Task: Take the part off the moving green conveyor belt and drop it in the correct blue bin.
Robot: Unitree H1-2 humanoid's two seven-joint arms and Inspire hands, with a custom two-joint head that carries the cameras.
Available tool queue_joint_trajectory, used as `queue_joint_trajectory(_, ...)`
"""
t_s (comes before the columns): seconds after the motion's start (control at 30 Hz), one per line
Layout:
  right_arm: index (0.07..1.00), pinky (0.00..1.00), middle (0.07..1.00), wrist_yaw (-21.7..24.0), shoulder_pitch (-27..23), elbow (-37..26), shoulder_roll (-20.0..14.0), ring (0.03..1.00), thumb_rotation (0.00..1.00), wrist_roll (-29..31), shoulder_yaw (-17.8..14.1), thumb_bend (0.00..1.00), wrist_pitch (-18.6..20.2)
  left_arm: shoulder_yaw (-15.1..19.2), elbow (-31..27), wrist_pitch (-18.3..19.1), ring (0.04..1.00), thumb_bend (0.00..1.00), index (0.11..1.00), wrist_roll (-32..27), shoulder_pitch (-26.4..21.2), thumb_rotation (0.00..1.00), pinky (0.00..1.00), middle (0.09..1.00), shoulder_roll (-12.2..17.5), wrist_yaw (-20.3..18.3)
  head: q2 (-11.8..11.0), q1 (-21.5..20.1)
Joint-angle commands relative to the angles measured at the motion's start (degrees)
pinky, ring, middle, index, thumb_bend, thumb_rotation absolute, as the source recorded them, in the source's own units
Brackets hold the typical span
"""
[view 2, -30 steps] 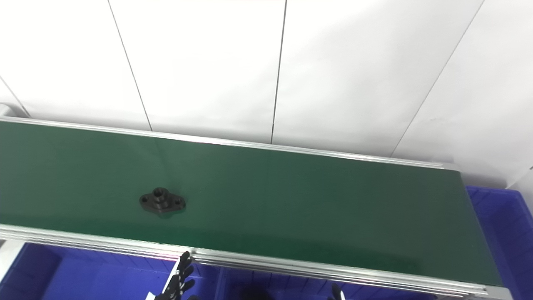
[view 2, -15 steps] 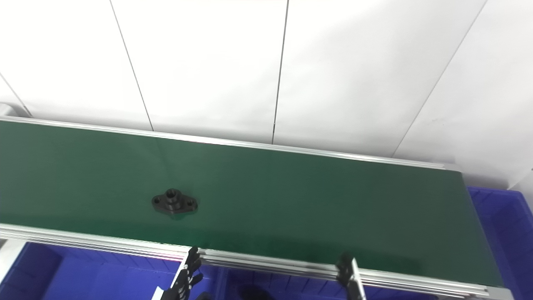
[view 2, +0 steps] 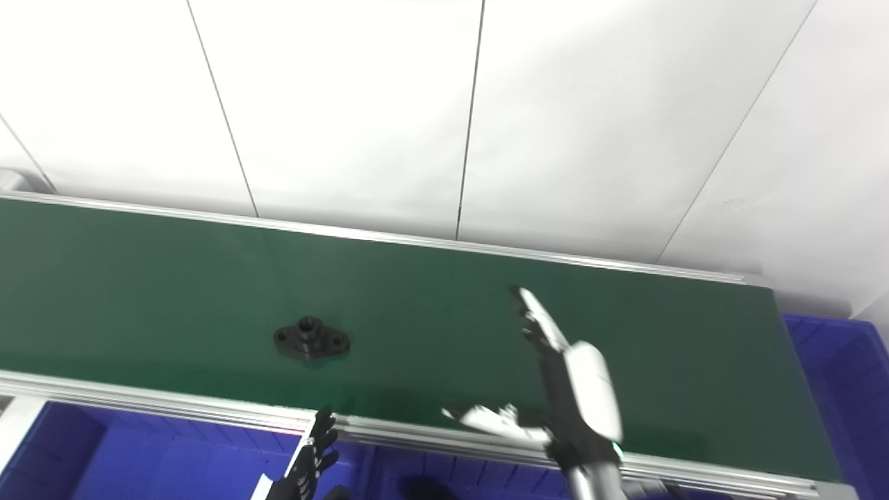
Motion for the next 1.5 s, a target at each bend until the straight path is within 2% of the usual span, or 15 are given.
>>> queue_joint_trajectory(0.0,0.898,0.69,0.891,0.7,-3.3,0.8,0.7,0.833,0.58,-4.0,1.7,0.97,2.6,-0.7,-2.1,-0.2,0.979,0.72,1.000,0.4,0.3,0.82,0.93,1.000,0.0,-0.3,0.2,0.0)
queue_joint_trajectory(0.37,0.880,0.67,0.867,1.4,-15.4,13.9,2.4,0.810,0.54,-13.4,8.8,0.97,8.8,-1.1,-4.2,-0.3,0.972,0.70,1.000,-1.2,1.5,0.82,0.93,1.000,0.4,-0.5,0.7,0.0)
queue_joint_trajectory(0.57,0.856,0.62,0.836,1.8,-19.5,20.2,2.6,0.752,0.51,-15.5,11.5,0.96,10.8,-1.6,-5.5,0.1,0.975,0.72,1.000,-1.4,2.6,0.83,0.95,1.000,0.7,-0.7,0.9,0.0)
queue_joint_trajectory(0.77,0.854,0.67,0.826,2.9,-21.8,23.8,2.6,0.759,0.51,-16.3,14.0,0.95,12.5,-2.3,-7.2,0.6,0.975,0.71,1.000,-1.4,4.0,0.82,0.94,1.000,0.6,-0.8,1.3,0.3)
queue_joint_trajectory(0.9,0.834,0.58,0.790,3.1,-23.1,25.5,2.5,0.705,0.50,-17.0,15.7,0.95,13.2,-2.8,-7.8,0.2,0.972,0.70,1.000,-1.6,4.5,0.81,0.94,1.000,0.4,-0.7,1.4,0.6)
queue_joint_trajectory(1.0,0.823,0.55,0.775,2.9,-23.6,26.3,2.4,0.679,0.49,-17.6,16.8,0.95,13.7,-3.1,-8.1,0.5,0.969,0.69,1.000,-1.1,4.7,0.81,0.94,1.000,0.2,-0.5,1.7,0.9)
queue_joint_trajectory(1.13,0.803,0.48,0.745,4.5,-24.4,27.1,2.0,0.595,0.44,-19.8,19.2,0.91,15.0,-3.5,-8.6,1.1,0.970,0.71,1.000,-0.8,4.9,0.82,0.94,1.000,-0.1,-0.4,1.9,1.2)
queue_joint_trajectory(1.2,0.778,0.40,0.669,4.5,-24.4,27.2,1.9,0.492,0.40,-20.8,20.1,0.91,15.1,-3.7,-8.8,1.2,0.972,0.72,1.000,-0.7,5.0,0.83,0.95,1.000,-0.2,-0.5,1.9,1.3)
queue_joint_trajectory(1.37,0.748,0.31,0.593,2.7,-23.7,28.6,3.4,0.395,0.34,-22.7,21.8,0.90,15.0,-4.2,-9.1,1.7,0.965,0.72,1.000,0.9,5.2,0.84,0.92,1.000,-0.7,0.0,2.3,1.8)
queue_joint_trajectory(1.47,0.737,0.27,0.631,2.3,-23.4,29.0,4.1,0.395,0.28,-22.6,22.1,0.85,15.1,-4.3,-9.0,1.8,0.959,0.70,1.000,1.4,5.2,0.84,0.91,1.000,-1.0,0.1,2.5,2.0)
